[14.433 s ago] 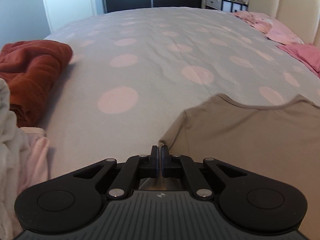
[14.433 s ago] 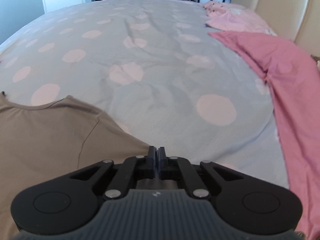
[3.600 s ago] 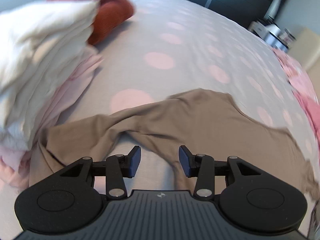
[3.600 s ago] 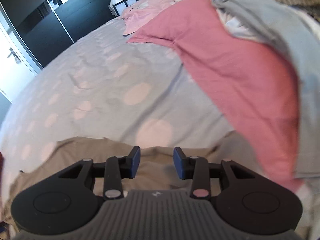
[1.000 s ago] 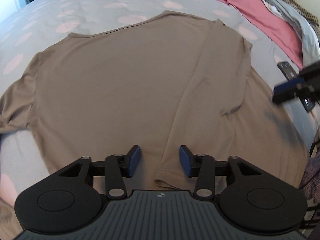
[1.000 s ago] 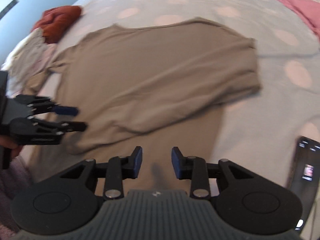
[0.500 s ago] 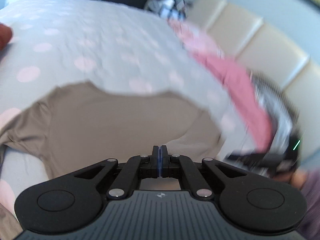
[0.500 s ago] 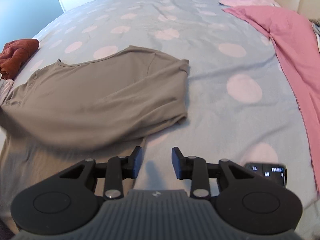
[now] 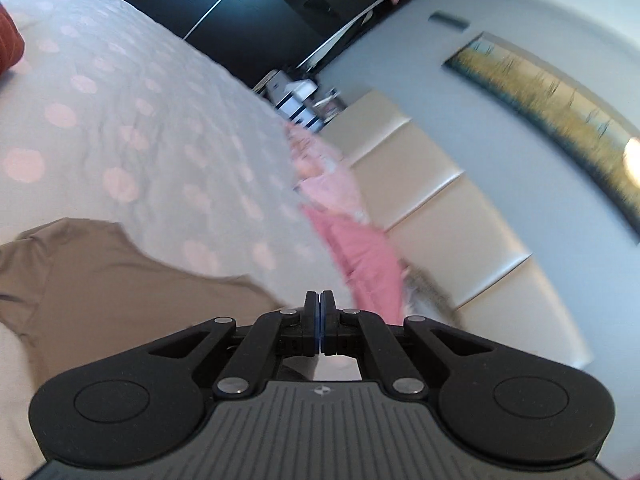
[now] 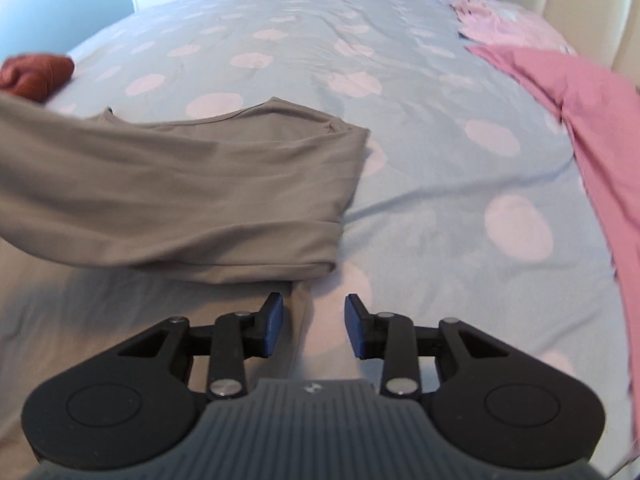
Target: Fold clothes
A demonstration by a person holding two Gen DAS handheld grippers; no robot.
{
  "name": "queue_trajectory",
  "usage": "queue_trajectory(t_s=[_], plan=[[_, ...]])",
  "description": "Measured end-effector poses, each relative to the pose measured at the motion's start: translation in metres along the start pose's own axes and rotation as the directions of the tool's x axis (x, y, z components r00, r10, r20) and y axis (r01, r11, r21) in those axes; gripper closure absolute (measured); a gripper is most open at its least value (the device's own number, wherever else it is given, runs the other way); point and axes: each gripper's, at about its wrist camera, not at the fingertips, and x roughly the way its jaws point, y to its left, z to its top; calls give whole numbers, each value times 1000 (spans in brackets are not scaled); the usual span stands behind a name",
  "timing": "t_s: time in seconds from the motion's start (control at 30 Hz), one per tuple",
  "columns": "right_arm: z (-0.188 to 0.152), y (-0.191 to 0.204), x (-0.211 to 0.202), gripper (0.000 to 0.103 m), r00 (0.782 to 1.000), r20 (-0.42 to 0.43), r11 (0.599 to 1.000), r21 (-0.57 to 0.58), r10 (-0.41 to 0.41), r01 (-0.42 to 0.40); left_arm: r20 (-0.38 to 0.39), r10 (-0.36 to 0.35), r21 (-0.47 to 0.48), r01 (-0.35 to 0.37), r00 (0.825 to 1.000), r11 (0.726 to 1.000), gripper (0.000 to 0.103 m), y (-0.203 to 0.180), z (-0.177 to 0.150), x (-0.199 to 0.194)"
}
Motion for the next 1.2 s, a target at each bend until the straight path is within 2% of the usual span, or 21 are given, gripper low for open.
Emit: queue_trajectory(t_s=[0.07,0.2,0.37,0.53,0.7,0.83,0.97,1.03,1.17,1.2], plan=[[3,0,4,65,1000,6,1000,8,-2,2,34,-49,-15,49,998,999,103,-4,5,-8],[8,-2,8,65,999,21,999,36,25,-26,50,-80,9,79,996,997,103,-15,7,-16],[12,4,9,66,999,42,1000,11,20,-21,52,-73,-6,73,996,997,103,-14,4,-17],[9,23,4,62,999,38,997,-82,13,-10,60,-94,-26,96,994,995,103,-14,3,-19],[5,41,12,62,997,53,977,-205,-53,62,86,-163,-67,169,983,983,103,-18,4,-21],[6,51,14,59,993,83,961,-257,-80,99,96,-174,-70,181,980,981,103,-23,4,-20],[11,43,11,65,989,118,974,-196,-92,114,100,-183,-67,190,978,979,103,-29,3,-20],[15,32,6,78,989,117,986,-135,-86,101,101,-191,-63,197,977,978,103,-30,3,-22],[13,-4,-1,81,993,113,999,25,-33,30,71,-191,-65,196,979,978,103,-34,-3,-20],[12,-14,1,88,995,99,998,67,-11,4,57,-182,-56,185,982,981,103,-35,-5,-18]])
